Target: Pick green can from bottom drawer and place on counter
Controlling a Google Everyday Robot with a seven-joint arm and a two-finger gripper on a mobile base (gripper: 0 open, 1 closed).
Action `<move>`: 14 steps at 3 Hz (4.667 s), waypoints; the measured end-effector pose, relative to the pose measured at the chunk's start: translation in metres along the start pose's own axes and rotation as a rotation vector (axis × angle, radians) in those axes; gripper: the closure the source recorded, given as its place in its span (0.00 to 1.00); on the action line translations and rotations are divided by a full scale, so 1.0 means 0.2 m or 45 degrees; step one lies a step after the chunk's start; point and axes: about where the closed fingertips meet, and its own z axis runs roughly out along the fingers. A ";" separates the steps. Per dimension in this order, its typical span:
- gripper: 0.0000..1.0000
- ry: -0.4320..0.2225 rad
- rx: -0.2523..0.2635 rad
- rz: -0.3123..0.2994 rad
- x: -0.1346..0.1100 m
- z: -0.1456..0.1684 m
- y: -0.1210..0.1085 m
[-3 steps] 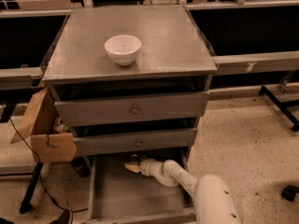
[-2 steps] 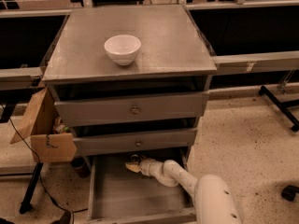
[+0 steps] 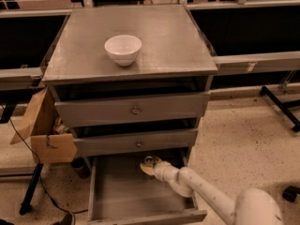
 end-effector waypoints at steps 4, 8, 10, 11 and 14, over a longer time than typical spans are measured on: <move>1.00 0.142 0.080 -0.158 -0.45 -1.08 0.34; 1.00 0.204 0.154 -0.536 -1.55 -1.66 0.95; 1.00 0.201 0.224 -0.649 -1.84 -1.73 1.01; 1.00 0.184 0.284 -0.657 -1.86 -1.79 0.99; 1.00 0.049 0.708 -0.903 -2.80 -2.24 0.55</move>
Offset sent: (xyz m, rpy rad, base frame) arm -0.1605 -0.0987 0.1417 -0.1560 0.0112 -0.0455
